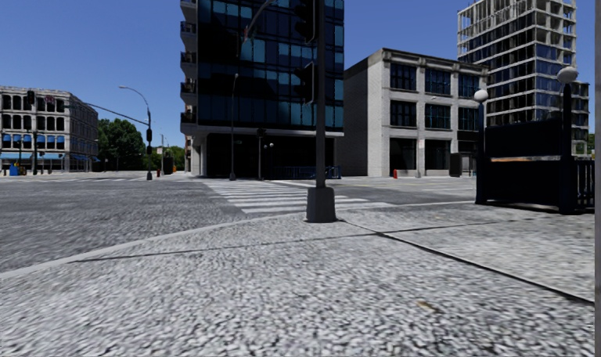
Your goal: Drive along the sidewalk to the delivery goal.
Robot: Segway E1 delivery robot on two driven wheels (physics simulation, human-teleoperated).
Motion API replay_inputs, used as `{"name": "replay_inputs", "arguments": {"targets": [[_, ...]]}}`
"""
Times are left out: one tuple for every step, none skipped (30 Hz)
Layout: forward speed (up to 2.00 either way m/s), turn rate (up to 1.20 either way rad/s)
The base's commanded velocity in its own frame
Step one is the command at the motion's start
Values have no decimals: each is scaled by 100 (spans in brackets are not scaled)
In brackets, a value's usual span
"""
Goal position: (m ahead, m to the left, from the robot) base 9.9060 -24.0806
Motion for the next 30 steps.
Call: {"name": "replay_inputs", "arguments": {"targets": [[174,0],[174,0],[174,0],[174,0],[174,0],[174,0],[174,0],[174,0],[174,0],[174,0],[174,-24],[174,-40],[174,-53],[174,-59],[174,-66],[173,-74],[173,-74],[173,-83],[173,-87],[173,-90],[173,-94],[173,-96],[173,-96],[173,-96],[173,-96],[173,-96],[173,-96],[173,-96],[173,-96],[173,-96]]}}
